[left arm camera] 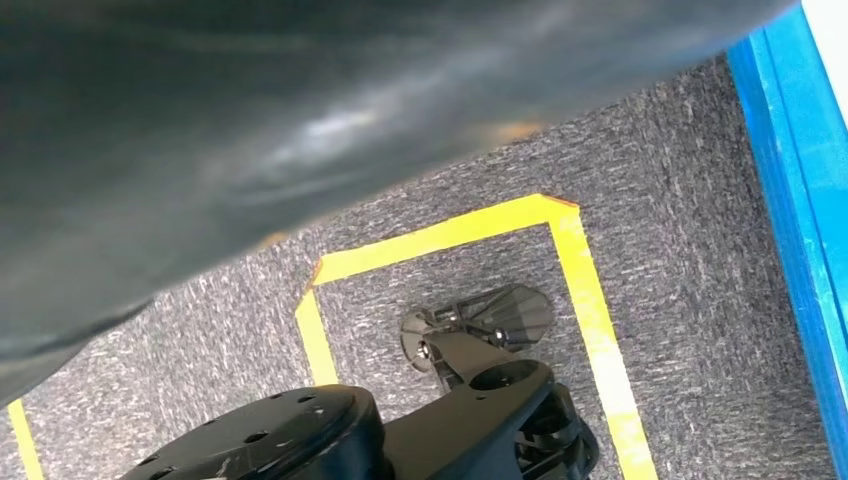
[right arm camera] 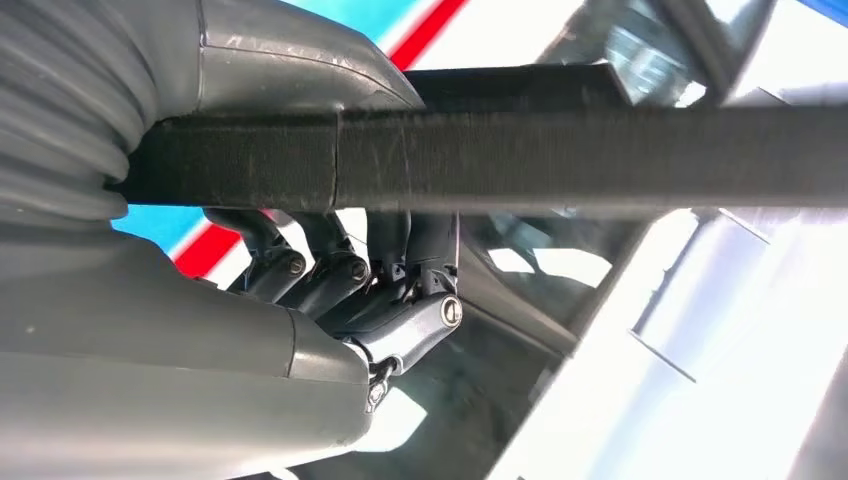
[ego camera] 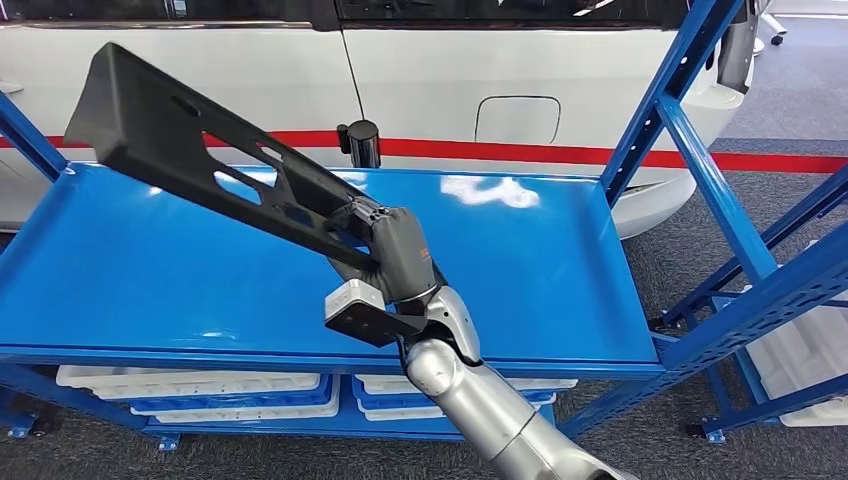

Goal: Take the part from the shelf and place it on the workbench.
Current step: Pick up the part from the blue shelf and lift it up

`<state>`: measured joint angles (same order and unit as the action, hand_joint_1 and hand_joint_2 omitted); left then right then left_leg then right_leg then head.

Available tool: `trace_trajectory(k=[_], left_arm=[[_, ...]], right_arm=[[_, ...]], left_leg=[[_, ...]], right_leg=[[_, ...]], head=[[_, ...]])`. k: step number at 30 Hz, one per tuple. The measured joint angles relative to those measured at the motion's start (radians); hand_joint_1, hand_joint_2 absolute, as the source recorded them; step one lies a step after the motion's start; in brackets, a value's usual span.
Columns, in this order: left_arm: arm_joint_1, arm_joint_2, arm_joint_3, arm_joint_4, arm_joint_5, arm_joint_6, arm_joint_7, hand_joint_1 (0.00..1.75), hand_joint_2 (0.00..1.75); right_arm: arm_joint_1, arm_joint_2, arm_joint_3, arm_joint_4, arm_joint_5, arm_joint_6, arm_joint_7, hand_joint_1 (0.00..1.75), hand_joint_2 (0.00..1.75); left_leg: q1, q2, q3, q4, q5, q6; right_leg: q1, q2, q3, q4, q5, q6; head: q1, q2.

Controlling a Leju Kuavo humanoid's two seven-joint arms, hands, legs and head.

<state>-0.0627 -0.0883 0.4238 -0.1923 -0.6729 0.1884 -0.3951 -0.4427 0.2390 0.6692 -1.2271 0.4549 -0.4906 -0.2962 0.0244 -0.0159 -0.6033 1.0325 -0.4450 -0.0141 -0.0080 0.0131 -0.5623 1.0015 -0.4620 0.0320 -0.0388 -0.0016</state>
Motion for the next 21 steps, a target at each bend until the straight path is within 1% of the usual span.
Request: trace_trajectory(k=[3, 7, 11, 15, 17, 21], left_arm=[[0.001, -0.001, 0.002, 0.0, -0.004, 0.0, -0.002, 0.0, 0.0], [0.001, -0.005, 0.003, 0.0, -0.007, 0.003, -0.003, 0.0, 0.0], [0.002, -0.006, 0.007, 0.0, -0.01, 0.007, -0.004, 0.0, 0.0], [0.008, -0.006, 0.019, 0.0, -0.016, 0.01, -0.013, 0.0, 1.75], [0.011, -0.006, 0.026, 0.0, -0.017, 0.006, -0.019, 0.0, 1.75], [0.018, -0.006, 0.034, 0.0, -0.022, 0.002, -0.029, 0.0, 1.75]], right_arm=[[0.033, -0.034, -0.011, -0.101, -0.011, -0.001, -0.002, 1.75, 1.75], [0.063, -0.062, -0.021, -0.176, -0.035, -0.014, -0.021, 1.75, 1.75], [0.088, -0.082, -0.03, -0.236, -0.121, -0.005, -0.054, 1.75, 1.75], [0.12, -0.106, -0.042, -0.324, -0.241, 0.044, -0.098, 1.75, 1.75], [0.137, -0.122, -0.043, -0.377, -0.282, 0.07, -0.113, 1.75, 1.75], [0.162, -0.152, -0.043, -0.466, -0.319, 0.101, -0.132, 1.75, 1.75]], left_leg=[[0.0, 0.0, -0.003, 0.0, 0.001, 0.0], [0.0, 0.0, -0.003, 0.0, 0.001, 0.0], [0.0, 0.0, -0.004, 0.0, 0.001, 0.0], [0.0, 0.0, -0.005, 0.0, 0.001, 0.0], [0.0, 0.0, -0.005, 0.0, 0.001, 0.0], [0.0, 0.0, -0.005, 0.0, 0.001, 0.0]], right_leg=[[0.0, 0.0, 0.004, 0.0, 0.001, 0.0], [0.0, 0.0, 0.003, 0.0, 0.001, 0.0], [0.0, 0.0, 0.003, 0.0, 0.0, 0.0], [0.0, 0.0, 0.002, 0.0, 0.0, 0.0], [0.0, 0.0, 0.002, 0.0, 0.0, 0.0], [0.0, 0.0, 0.002, 0.0, 0.0, 0.0]], head=[[0.0, 0.0], [0.0, 0.0], [0.0, 0.0], [0.0, 0.0], [0.0, 0.0], [0.0, 0.0]])
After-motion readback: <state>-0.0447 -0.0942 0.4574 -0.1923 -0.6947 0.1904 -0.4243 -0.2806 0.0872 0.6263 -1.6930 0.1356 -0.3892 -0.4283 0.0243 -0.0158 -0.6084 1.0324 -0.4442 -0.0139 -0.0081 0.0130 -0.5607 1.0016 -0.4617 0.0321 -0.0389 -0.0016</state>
